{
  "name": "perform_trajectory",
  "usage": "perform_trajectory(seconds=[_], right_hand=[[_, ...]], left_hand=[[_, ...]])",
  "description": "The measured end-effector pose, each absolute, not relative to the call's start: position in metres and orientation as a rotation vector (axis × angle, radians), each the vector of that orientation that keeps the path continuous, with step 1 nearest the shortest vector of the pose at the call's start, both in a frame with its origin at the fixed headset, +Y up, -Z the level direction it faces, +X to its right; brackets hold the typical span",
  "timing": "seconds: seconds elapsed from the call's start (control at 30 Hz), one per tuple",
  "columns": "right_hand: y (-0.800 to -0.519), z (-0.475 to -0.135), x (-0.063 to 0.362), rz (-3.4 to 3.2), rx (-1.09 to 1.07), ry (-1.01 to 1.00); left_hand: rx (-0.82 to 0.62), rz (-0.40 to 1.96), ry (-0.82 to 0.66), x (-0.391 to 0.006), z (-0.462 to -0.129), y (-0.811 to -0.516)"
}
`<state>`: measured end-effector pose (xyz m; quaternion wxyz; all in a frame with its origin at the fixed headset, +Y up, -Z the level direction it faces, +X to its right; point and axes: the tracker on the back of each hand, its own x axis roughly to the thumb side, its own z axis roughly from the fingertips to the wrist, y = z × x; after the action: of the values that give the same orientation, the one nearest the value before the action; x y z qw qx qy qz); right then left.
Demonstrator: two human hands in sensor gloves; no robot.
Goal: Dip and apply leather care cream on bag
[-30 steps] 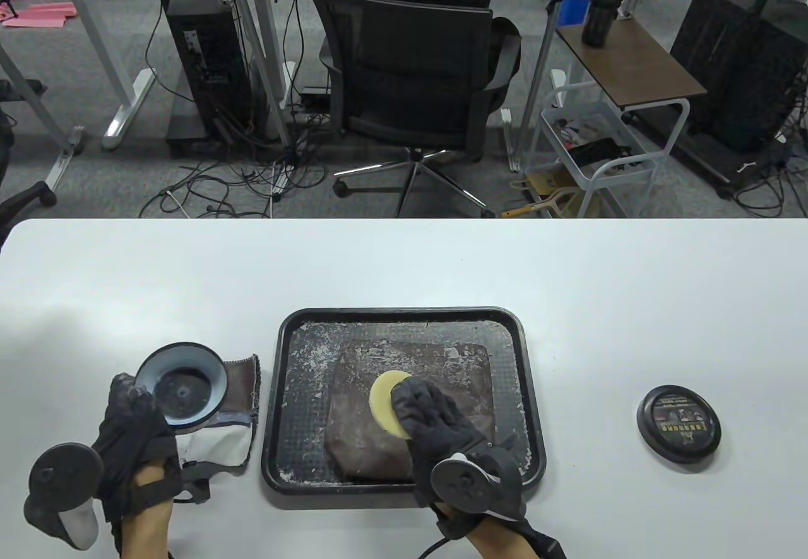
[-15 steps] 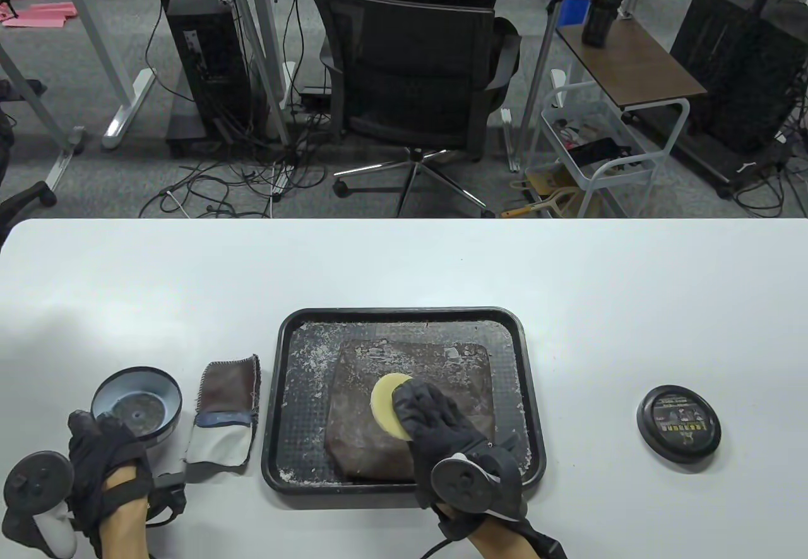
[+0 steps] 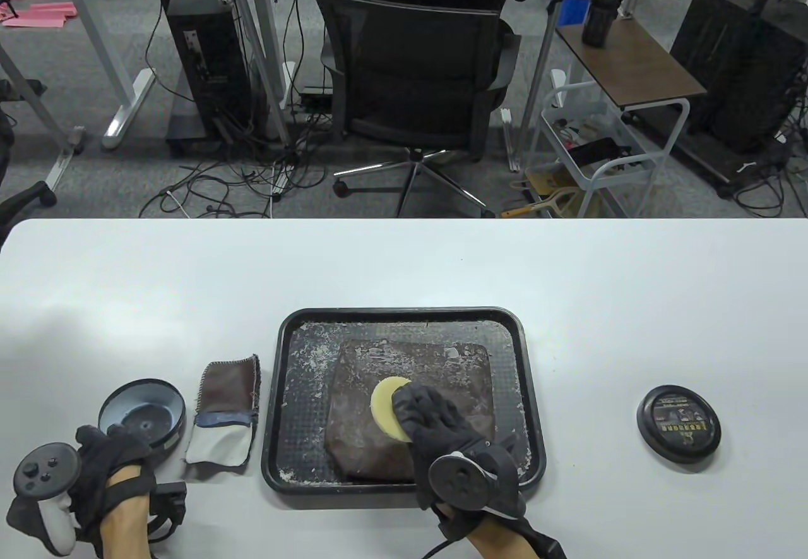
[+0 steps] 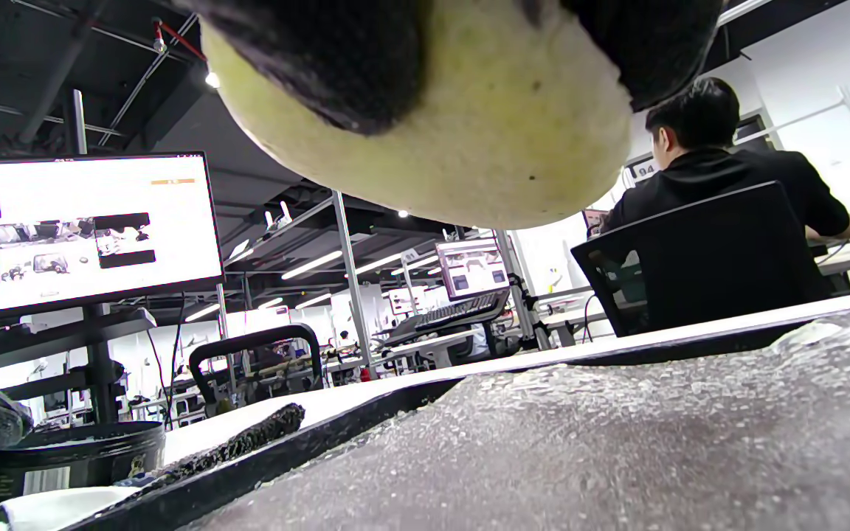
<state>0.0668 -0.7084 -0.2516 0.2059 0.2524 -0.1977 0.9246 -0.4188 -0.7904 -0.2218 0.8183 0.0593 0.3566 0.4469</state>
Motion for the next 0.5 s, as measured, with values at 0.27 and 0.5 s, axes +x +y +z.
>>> perform_trajectory(seconds=[0.27,0.5], right_hand=[[-0.710,-0.252,0.064,2.586,0.704,-0.531],[-0.714,-0.258,0.061,2.616,0.689,-0.493]], left_hand=[[0.094,0.967,0.752,-0.417,-0.223,-0.791],[0.243,0.626,0.685,-0.400,-0.221,-0.747]])
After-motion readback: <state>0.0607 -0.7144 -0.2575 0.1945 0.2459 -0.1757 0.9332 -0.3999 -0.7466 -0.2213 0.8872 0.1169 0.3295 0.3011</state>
